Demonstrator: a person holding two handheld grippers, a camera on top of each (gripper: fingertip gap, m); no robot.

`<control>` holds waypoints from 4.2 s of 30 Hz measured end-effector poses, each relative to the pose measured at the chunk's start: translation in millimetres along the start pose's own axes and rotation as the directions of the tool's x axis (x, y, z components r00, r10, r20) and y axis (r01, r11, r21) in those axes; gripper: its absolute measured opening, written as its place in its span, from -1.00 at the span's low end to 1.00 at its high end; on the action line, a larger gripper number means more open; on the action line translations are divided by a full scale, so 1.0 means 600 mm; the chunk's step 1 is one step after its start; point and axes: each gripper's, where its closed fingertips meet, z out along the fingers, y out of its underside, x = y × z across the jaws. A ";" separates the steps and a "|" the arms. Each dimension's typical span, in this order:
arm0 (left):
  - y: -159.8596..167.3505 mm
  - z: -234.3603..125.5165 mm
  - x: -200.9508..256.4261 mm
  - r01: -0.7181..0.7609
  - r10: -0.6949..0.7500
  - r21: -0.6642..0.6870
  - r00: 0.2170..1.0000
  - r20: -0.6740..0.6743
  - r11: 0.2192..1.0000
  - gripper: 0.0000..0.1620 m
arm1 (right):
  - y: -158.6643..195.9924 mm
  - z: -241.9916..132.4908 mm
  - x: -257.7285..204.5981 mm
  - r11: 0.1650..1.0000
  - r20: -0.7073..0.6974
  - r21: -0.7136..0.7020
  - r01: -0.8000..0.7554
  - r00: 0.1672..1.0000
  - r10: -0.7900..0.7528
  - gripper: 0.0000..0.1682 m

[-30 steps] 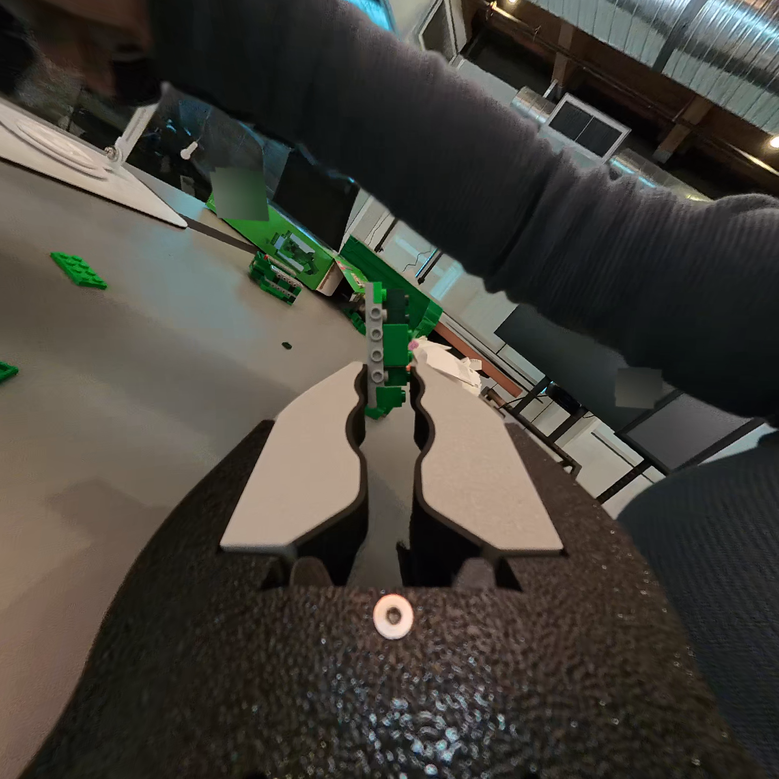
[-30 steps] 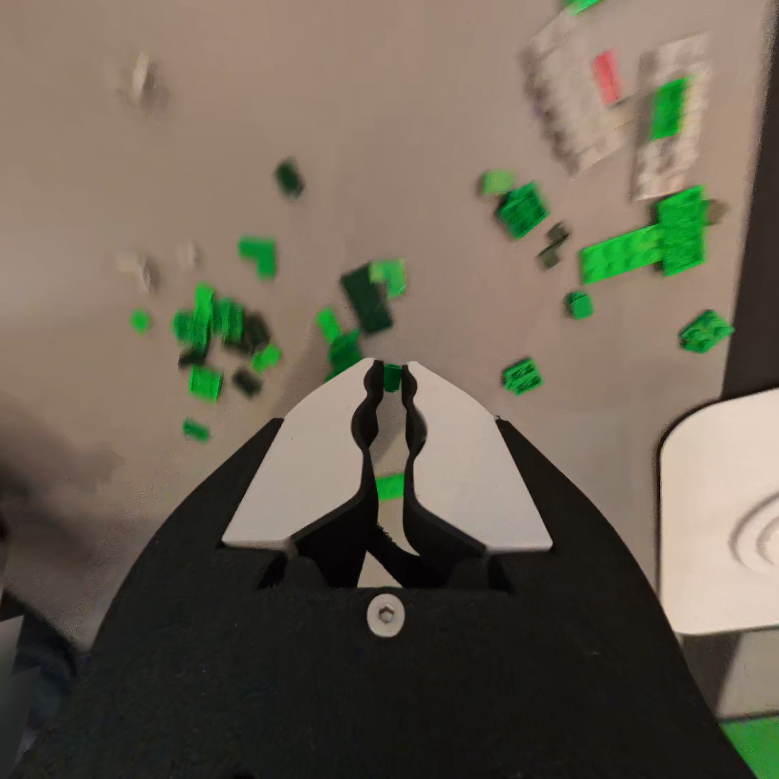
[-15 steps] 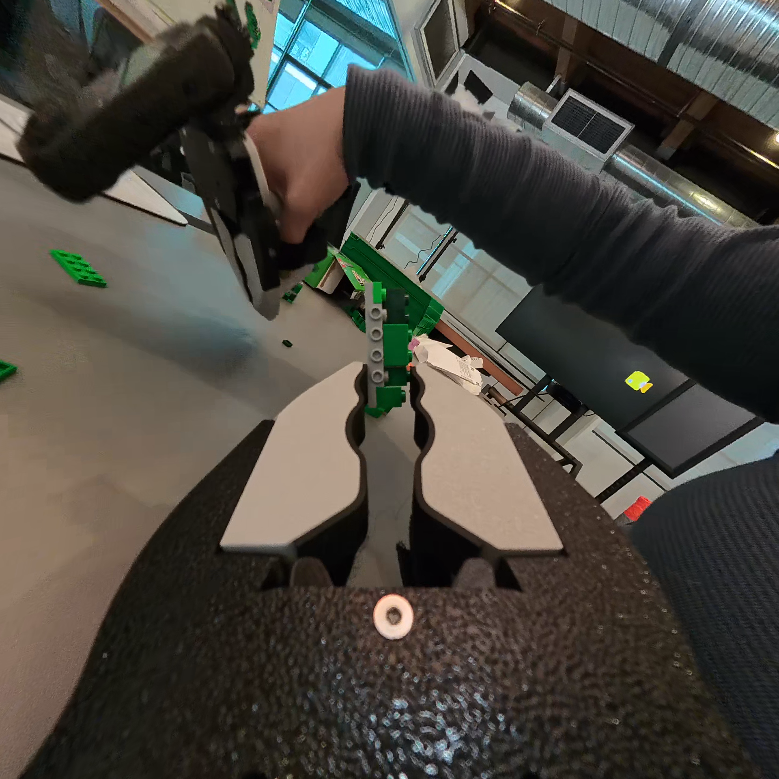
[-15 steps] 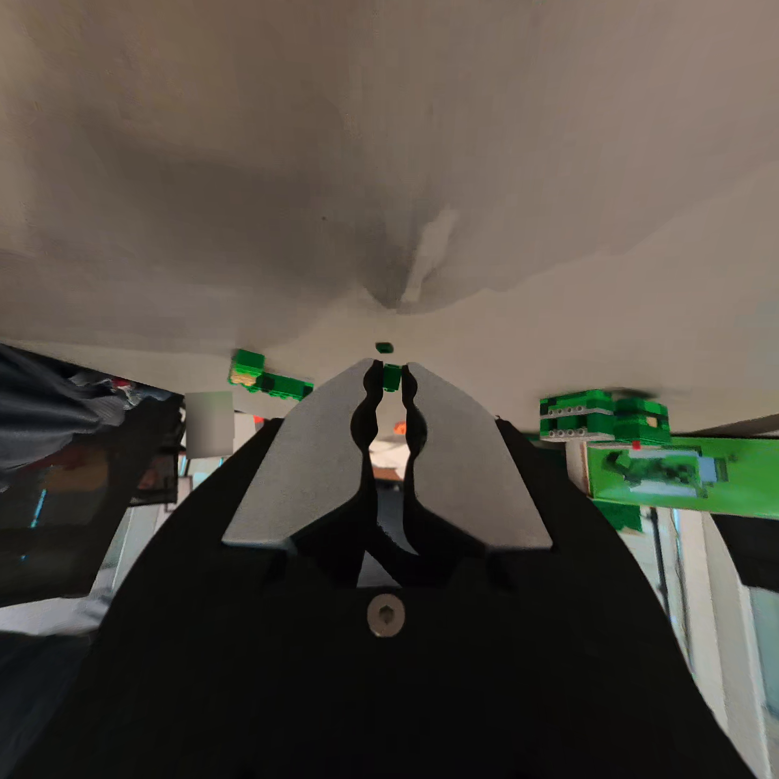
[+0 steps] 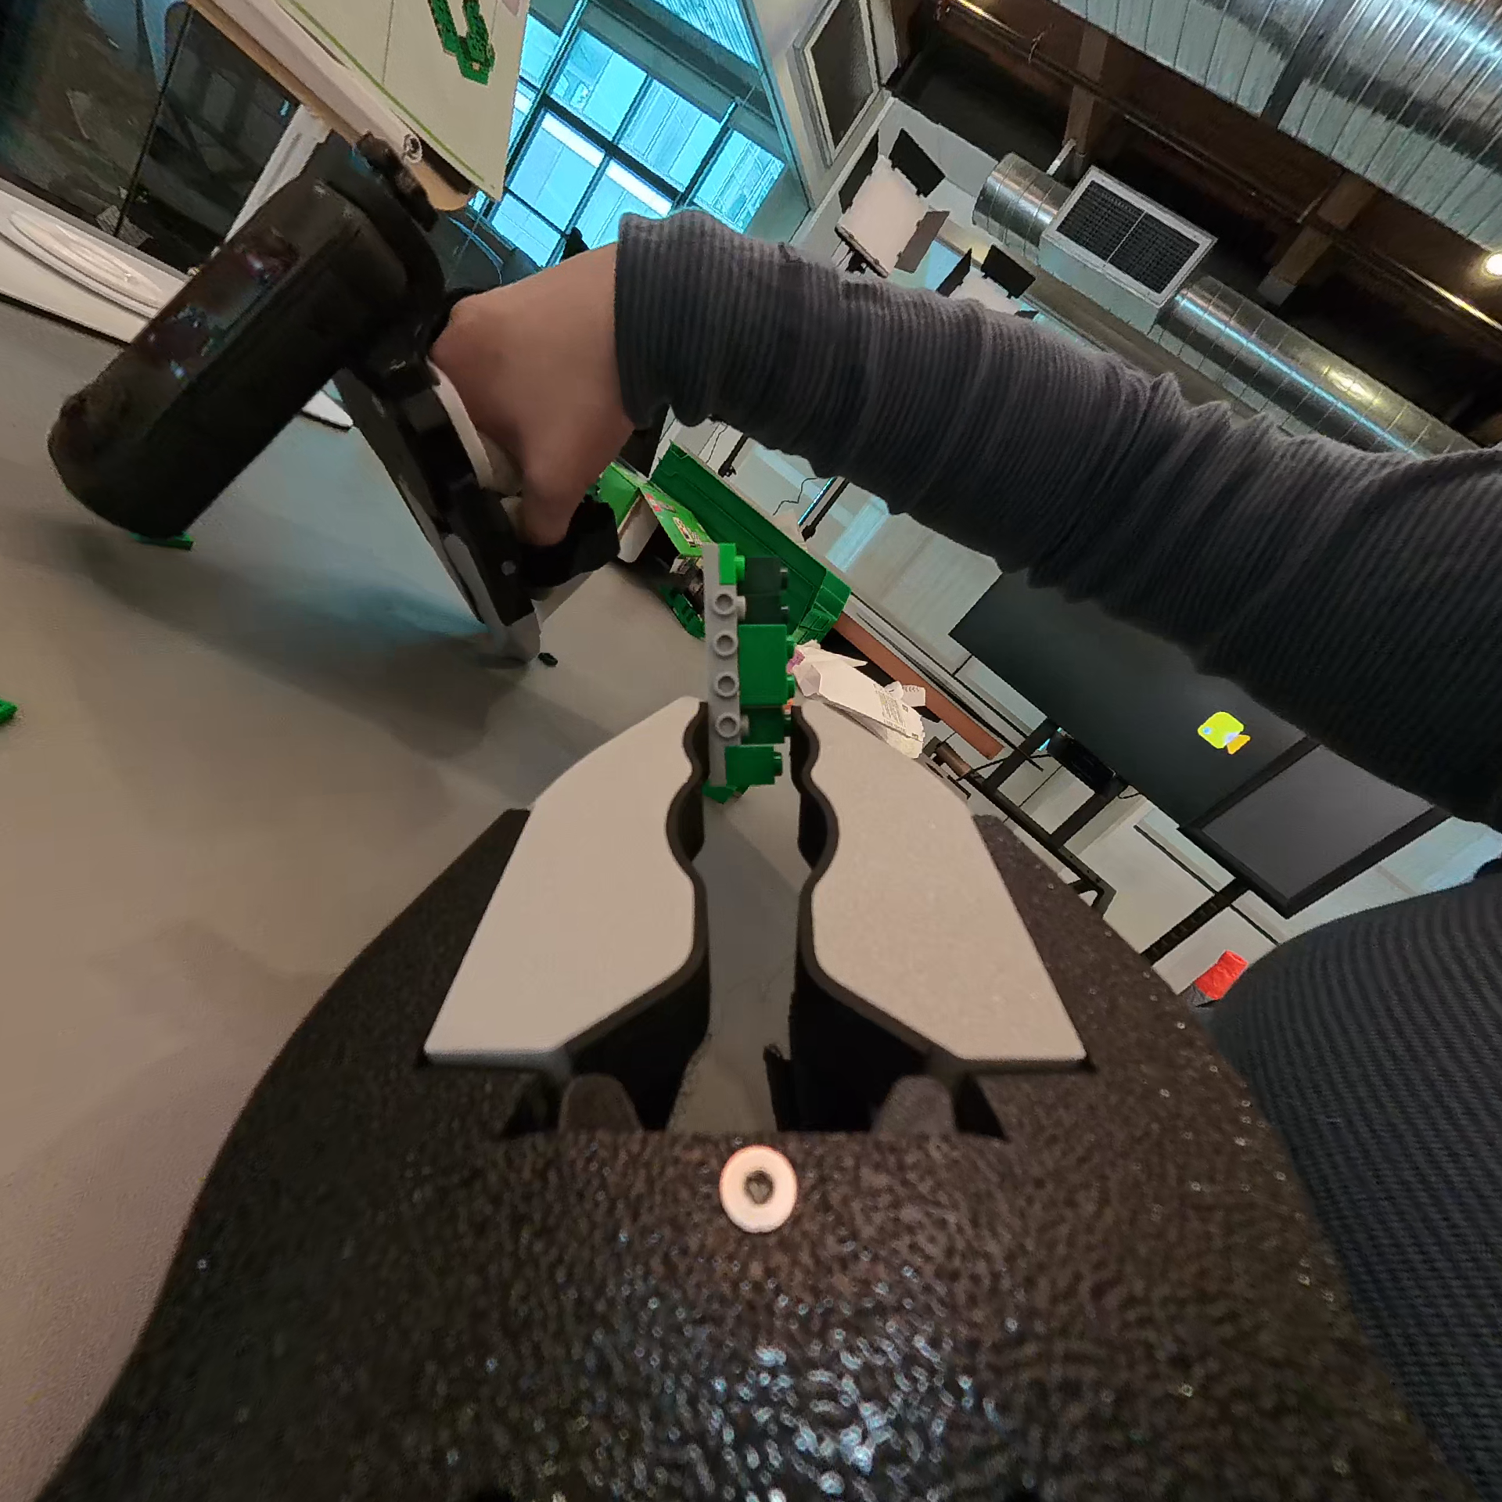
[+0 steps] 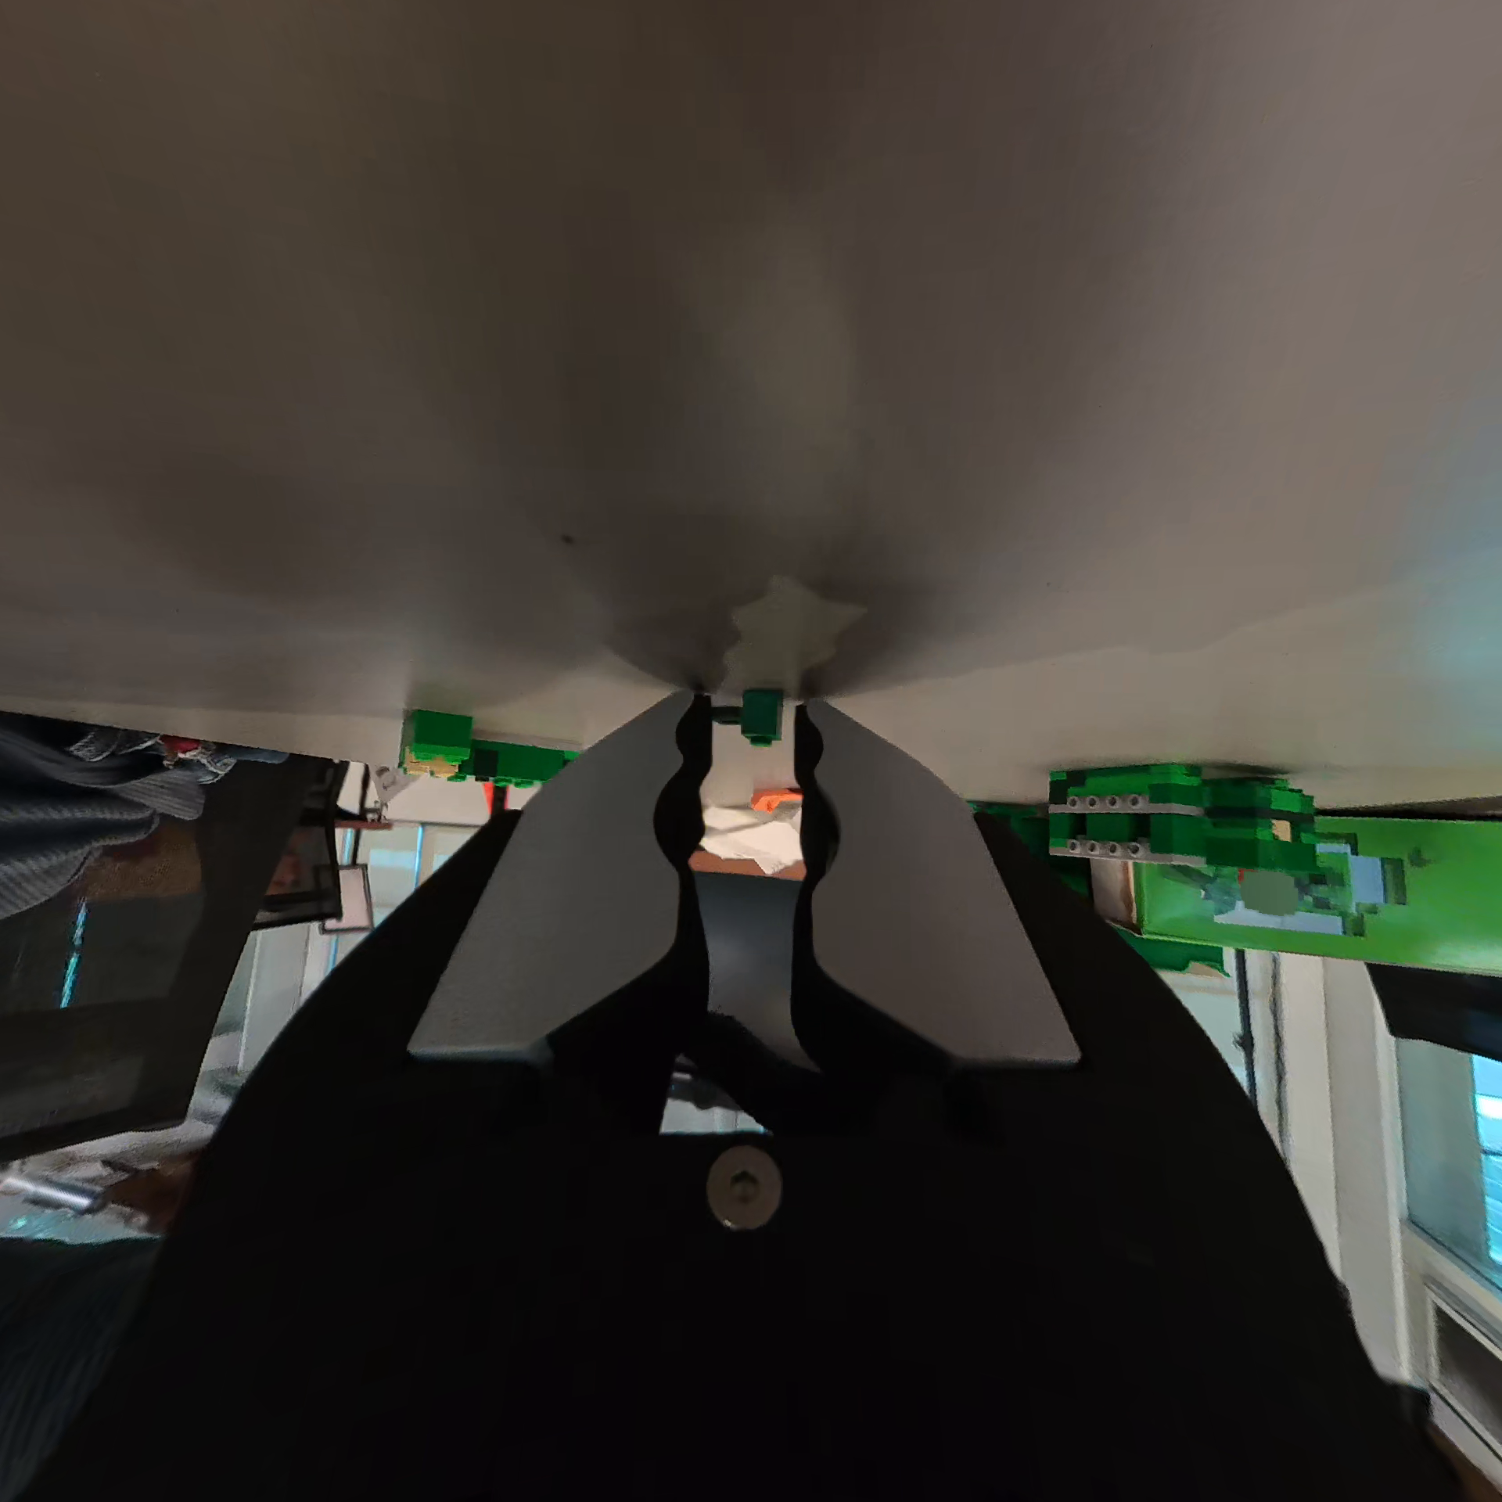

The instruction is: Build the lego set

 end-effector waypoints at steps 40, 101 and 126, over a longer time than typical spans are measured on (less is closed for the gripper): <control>0.004 0.002 0.001 0.013 -0.014 -0.015 1.000 -0.012 1.000 -0.78 | -0.001 -0.015 0.006 0.479 -0.238 0.833 0.276 0.961 -0.141 -0.78; 0.042 0.015 -0.052 0.215 -0.190 -0.078 0.952 0.242 0.974 -0.78 | -0.040 -0.220 -0.244 0.288 -0.461 0.873 0.393 0.859 0.224 -0.91; 0.048 0.020 -0.043 0.219 -0.193 -0.112 0.960 0.204 0.969 -0.78 | -0.019 -0.201 -0.245 0.232 -0.336 0.925 0.301 0.933 0.132 -0.74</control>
